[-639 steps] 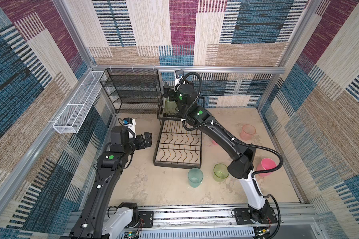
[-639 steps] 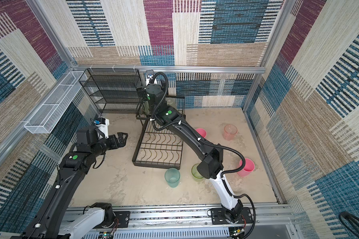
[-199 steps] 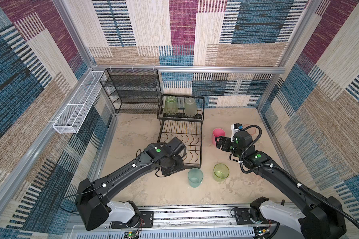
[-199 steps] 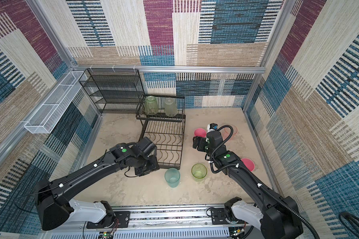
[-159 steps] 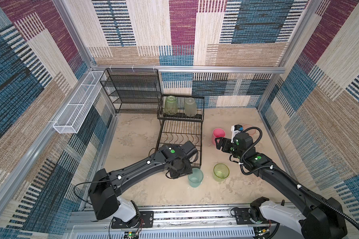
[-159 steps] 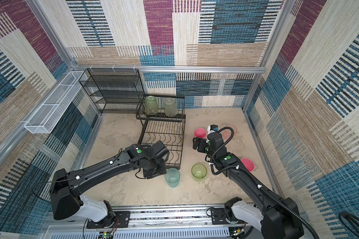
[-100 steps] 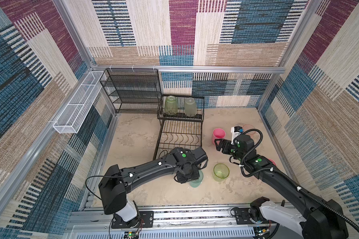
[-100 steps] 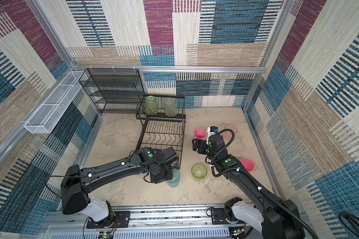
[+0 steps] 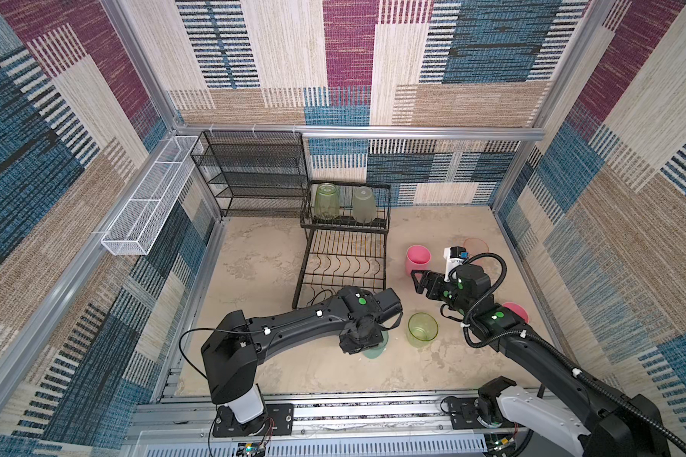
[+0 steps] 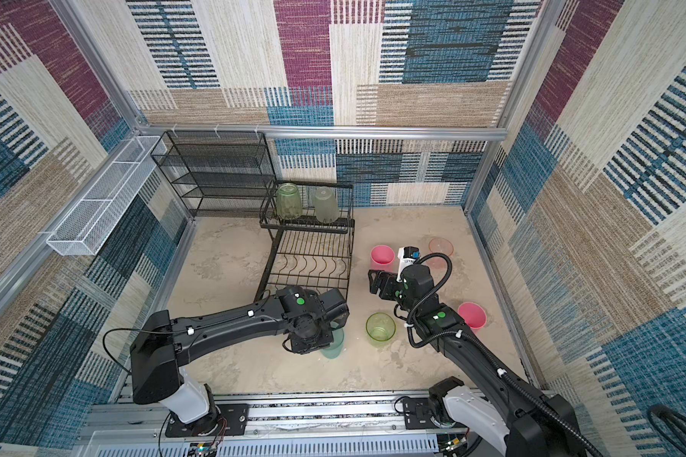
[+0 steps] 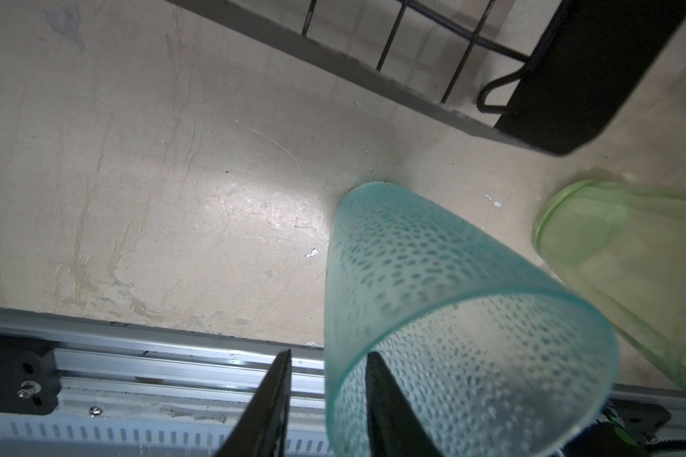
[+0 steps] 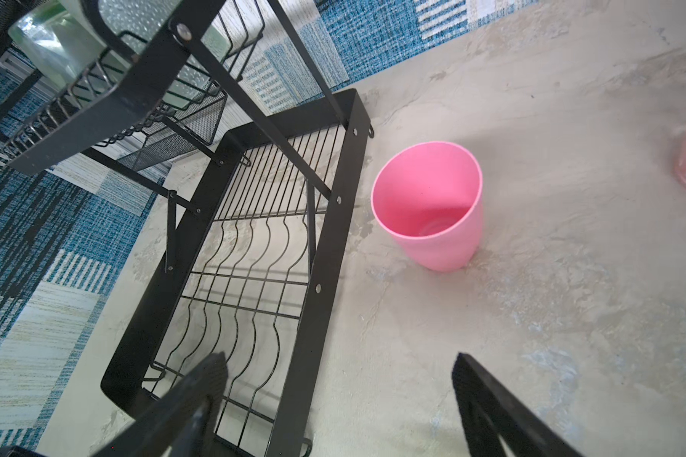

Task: Load the cups into the dish rack
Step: 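Close the left gripper around the teal dotted cup's rim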

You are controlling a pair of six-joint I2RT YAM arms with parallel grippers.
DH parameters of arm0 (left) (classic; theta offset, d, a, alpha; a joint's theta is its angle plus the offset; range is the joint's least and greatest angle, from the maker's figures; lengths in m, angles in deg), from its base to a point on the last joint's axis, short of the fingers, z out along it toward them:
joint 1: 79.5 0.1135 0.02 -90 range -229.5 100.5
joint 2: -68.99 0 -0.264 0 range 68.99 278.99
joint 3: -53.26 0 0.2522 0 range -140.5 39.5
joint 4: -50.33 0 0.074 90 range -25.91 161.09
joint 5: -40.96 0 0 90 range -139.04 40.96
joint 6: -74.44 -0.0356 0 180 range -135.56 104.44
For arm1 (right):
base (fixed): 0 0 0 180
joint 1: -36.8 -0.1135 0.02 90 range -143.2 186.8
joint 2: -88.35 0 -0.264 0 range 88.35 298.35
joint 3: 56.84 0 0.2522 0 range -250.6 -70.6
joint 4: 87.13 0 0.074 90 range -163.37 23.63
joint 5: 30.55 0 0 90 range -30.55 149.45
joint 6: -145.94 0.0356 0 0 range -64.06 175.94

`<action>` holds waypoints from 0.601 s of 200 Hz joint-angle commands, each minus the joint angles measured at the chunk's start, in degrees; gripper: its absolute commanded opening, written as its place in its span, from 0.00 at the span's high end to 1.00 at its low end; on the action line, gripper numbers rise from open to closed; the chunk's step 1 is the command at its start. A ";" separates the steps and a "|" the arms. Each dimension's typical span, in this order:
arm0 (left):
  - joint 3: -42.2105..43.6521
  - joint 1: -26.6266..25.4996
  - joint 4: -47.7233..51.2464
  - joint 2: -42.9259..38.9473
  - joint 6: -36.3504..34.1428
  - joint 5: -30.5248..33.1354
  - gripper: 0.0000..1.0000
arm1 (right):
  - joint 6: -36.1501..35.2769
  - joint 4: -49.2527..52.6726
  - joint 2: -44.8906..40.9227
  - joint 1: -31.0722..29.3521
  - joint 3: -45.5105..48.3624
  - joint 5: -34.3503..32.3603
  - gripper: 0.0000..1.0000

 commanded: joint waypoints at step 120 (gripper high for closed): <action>2.02 -0.41 -0.23 -1.50 1.05 4.74 0.84 | -0.65 -3.18 -0.79 0.00 0.95 0.03 0.08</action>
